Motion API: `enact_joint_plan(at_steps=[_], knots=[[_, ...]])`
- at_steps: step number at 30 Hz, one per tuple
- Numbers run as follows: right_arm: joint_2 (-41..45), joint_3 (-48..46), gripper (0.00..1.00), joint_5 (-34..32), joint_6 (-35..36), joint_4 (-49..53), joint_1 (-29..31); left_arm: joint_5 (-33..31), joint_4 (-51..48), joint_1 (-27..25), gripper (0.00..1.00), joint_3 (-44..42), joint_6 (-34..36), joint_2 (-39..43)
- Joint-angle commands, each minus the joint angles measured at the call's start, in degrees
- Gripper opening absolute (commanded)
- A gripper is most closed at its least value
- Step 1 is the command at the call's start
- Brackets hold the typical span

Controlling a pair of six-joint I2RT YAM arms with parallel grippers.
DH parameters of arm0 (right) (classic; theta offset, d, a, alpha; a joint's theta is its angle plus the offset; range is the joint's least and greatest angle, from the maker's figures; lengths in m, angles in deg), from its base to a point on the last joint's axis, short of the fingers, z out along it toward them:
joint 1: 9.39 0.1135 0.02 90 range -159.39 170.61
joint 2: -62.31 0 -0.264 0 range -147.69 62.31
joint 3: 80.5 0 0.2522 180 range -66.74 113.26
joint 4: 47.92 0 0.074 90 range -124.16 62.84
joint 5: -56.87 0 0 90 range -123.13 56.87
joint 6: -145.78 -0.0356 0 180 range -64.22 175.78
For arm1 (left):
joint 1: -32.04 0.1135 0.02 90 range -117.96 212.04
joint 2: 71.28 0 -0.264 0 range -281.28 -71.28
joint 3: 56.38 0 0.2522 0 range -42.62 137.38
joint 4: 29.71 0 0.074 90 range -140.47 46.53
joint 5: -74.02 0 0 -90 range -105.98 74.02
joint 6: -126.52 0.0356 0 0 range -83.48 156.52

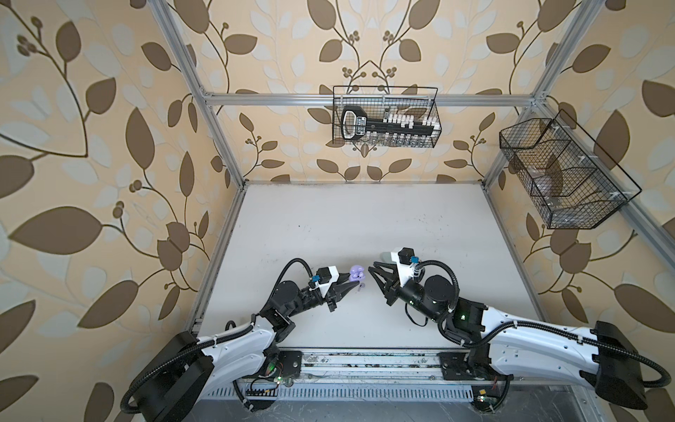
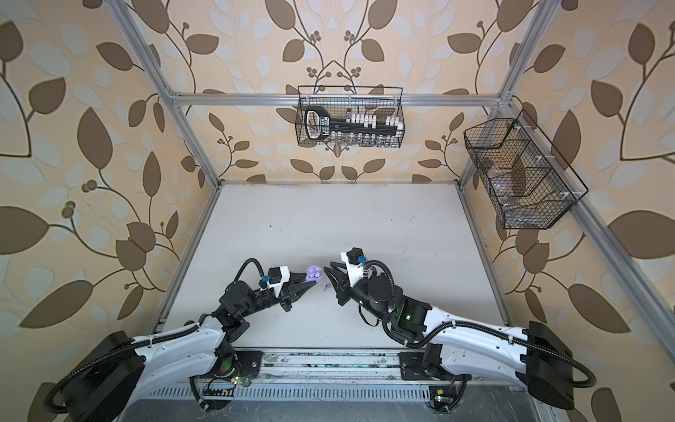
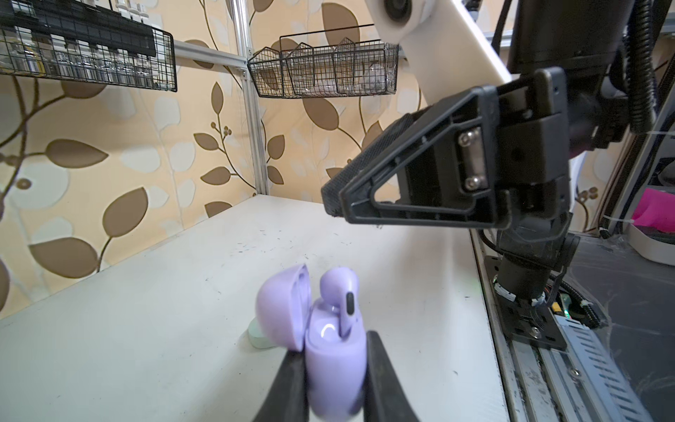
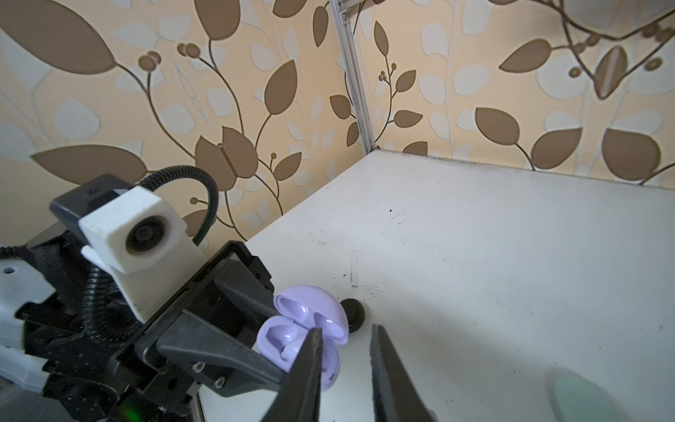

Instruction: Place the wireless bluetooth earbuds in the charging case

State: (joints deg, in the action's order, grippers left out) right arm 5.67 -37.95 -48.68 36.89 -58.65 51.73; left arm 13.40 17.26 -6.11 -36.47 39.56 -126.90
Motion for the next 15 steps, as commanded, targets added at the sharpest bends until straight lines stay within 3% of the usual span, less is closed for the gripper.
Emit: enact_joint_plan(at_steps=[1,15], knots=[[-1.2,0.37,0.24,1.79,-1.32,-0.51,-0.58,2.4,2.72,0.17,0.0,2.64,1.1,0.24],[-4.44,1.26,0.24,4.83,0.42,-1.83,-0.21,4.01,2.77,0.14,0.0,3.31,0.86,-1.1]])
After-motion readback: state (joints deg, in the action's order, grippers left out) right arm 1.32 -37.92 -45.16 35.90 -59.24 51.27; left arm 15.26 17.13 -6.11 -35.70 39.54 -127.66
